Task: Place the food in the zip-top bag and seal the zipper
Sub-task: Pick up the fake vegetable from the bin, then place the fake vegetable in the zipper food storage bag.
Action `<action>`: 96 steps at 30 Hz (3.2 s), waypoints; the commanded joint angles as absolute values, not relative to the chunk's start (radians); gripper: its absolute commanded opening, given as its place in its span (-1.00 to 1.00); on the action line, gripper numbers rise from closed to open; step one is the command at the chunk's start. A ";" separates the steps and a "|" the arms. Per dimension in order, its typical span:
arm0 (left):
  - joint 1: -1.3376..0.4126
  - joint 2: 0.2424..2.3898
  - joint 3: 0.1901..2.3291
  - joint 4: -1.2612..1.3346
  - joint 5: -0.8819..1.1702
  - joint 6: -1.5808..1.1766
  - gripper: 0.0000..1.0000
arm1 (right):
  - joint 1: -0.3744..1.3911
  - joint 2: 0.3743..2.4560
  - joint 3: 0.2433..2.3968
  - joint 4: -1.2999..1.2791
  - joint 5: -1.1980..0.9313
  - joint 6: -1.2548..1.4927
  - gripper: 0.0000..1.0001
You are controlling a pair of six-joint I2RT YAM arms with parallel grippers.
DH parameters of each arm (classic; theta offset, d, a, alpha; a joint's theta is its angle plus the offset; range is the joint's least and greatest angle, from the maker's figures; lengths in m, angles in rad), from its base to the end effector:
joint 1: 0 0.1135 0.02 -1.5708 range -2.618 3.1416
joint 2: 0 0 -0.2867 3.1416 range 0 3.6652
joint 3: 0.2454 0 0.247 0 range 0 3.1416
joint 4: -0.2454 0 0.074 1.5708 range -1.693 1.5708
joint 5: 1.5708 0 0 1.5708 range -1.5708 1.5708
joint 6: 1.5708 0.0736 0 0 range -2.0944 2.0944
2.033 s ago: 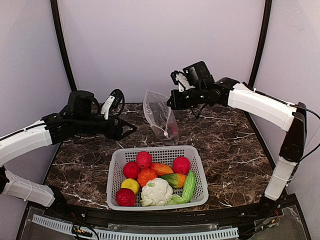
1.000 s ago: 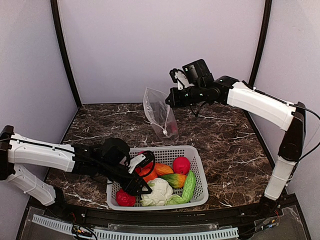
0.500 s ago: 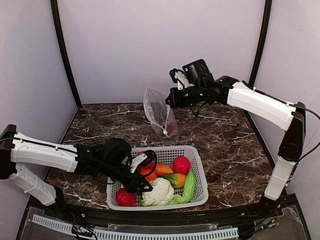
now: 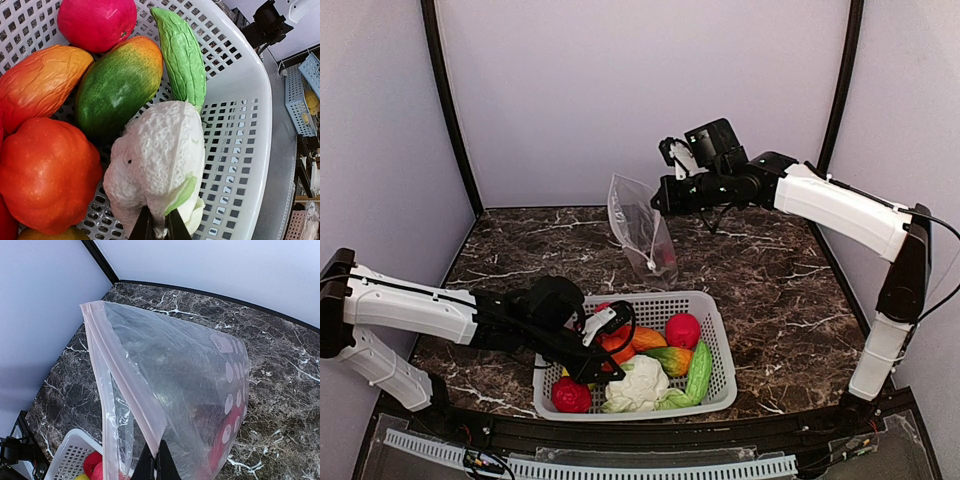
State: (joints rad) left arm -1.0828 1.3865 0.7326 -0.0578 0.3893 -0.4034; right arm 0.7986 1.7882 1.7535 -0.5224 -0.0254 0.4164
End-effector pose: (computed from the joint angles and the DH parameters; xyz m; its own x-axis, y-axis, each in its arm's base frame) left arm 0.1168 -0.2796 0.2044 -0.6553 0.4600 -0.5992 0.7553 0.3919 -0.5252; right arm 0.3117 0.3227 0.3671 -0.6331 -0.0705 -0.7708 -0.5195 0.7770 0.3556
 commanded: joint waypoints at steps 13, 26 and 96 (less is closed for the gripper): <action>-1.019 1.124 0.934 -0.309 0.248 -0.410 -0.99 | 0.804 1.761 1.749 -0.534 0.029 0.400 -1.00; -0.781 1.153 1.186 -0.279 0.197 -0.543 -0.99 | 0.805 1.748 1.720 -0.507 0.041 0.384 -1.00; -0.709 1.613 1.285 -0.072 0.058 -0.702 -0.71 | 0.927 1.748 1.594 -0.279 -0.015 0.434 -1.00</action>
